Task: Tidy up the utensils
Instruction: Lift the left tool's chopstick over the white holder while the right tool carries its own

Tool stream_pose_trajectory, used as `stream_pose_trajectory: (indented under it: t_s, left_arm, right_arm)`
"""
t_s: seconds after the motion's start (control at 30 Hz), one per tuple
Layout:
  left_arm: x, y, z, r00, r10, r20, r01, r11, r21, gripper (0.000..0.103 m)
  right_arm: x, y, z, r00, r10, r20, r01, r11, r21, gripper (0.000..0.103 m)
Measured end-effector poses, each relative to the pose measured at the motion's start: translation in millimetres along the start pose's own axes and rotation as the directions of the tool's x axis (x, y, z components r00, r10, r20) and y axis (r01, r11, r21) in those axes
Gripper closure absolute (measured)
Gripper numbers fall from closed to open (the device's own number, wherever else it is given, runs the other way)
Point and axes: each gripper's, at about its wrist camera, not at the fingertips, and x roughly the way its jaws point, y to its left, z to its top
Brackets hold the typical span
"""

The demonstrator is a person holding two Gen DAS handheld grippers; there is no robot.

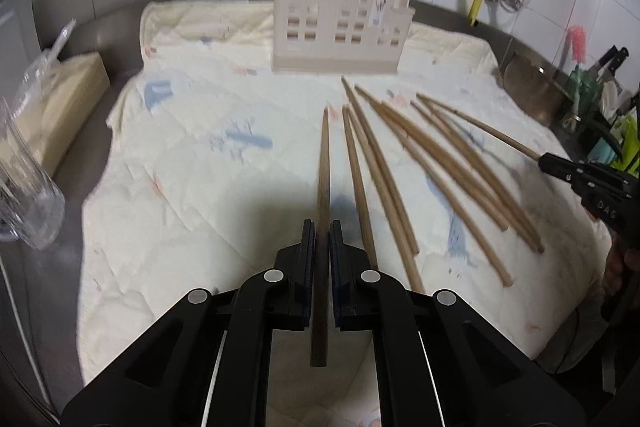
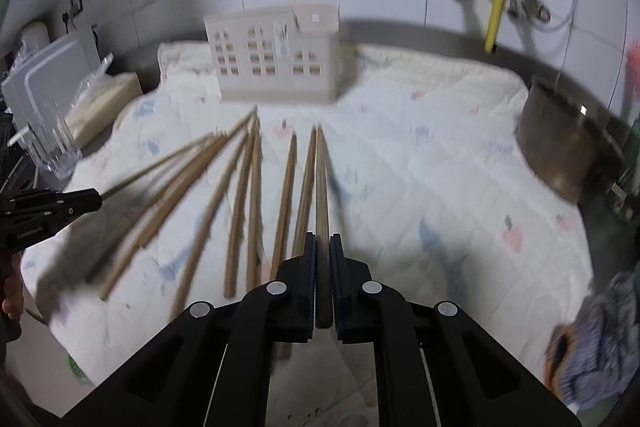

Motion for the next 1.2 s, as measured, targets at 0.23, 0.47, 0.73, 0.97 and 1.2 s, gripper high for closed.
stream_pose_trajectory:
  t_s: [0.23,0.47,0.73,0.97,1.2]
  left_arm:
    - [-22,-5,40,0.996,-0.008,0.085,0.004,0.999,0.051,0.097]
    - [-26,-11,92,0.991,-0.026,0.133,0.013,0.995,0.097,0.097]
    - [-42,-22,148,0.984,-0.047,0.174,0.020,0.988,0.153,0.097]
    - [-74,-33,204,0.963,-0.067,0.261,0.013,0.979,0.202,0.097]
    - [-87,-36,270,0.929,-0.045,0.368,-0.034,0.978,0.204,0.097]
  right_arm:
    - [-23,-1,55,0.991,0.036,0.126,-0.032,0.999,-0.035,0.096]
    - [-28,-8,123,0.983,0.067,0.173,-0.055,0.995,-0.078,0.096]
    - [-34,-18,195,0.982,0.099,0.162,-0.082,0.990,-0.113,0.096]
    - [-42,-12,245,0.977,0.119,0.175,-0.092,0.984,-0.153,0.096]
    - [-21,-7,271,0.984,0.098,0.148,-0.073,0.984,-0.163,0.096]
